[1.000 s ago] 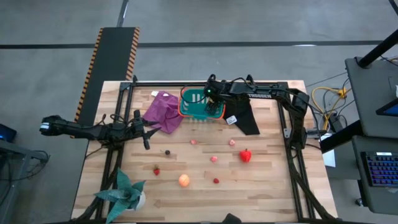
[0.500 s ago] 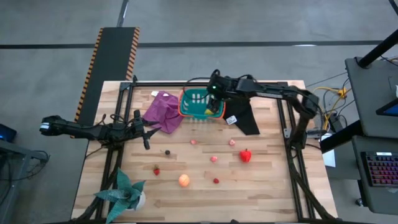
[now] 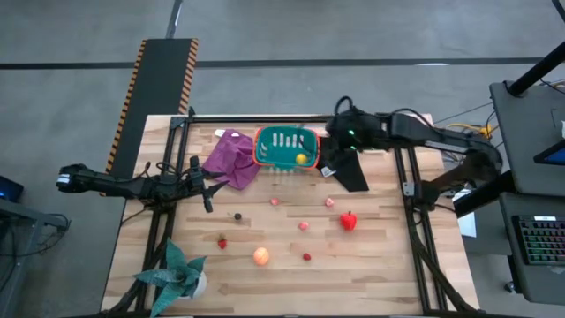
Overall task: Pick and placing Produce into tupperware
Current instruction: Put the red apple into the blue bin
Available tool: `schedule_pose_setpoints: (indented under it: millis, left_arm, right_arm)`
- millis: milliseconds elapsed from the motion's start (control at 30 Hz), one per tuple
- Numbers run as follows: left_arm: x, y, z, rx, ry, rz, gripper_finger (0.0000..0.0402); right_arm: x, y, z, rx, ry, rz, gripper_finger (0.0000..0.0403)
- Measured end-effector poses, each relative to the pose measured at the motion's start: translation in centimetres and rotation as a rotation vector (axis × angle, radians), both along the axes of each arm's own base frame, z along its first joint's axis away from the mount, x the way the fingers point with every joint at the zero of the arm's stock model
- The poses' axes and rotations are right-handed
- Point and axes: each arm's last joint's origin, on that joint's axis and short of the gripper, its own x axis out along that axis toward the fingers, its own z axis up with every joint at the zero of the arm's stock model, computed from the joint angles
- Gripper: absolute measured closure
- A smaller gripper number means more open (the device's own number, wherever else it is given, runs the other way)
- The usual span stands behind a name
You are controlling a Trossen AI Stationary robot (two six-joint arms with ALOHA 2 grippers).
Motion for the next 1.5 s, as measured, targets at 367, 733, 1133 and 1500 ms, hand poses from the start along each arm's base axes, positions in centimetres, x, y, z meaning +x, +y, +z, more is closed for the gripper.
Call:
schedule_pose_setpoints:
  millis: [367, 733, 1133, 1500]
  left_arm:
    - [0.0, 0.0, 0.0, 0.000, 0.001, 0.000, 0.0296]
    - [0.0, 0.0, 0.0, 0.000, 0.001, 0.000, 0.0296]
    - [0.0, 0.0, 0.0, 0.000, 0.000, 0.000, 0.0296]
    - [0.0, 0.0, 0.0, 0.000, -0.001, 0.000, 0.0296]
  right_arm:
    - [-3.9, 5.8, 0.9, 0.134, 0.076, 0.048, 0.0160]
    - [-4.4, 10.8, -0.8, 0.160, 0.210, 0.178, 0.0165]
    - [-4.8, 15.1, -2.0, 0.199, 0.261, 0.232, 0.0165]
    - [-5.6, 16.9, -2.1, 0.262, 0.249, 0.197, 0.0165]
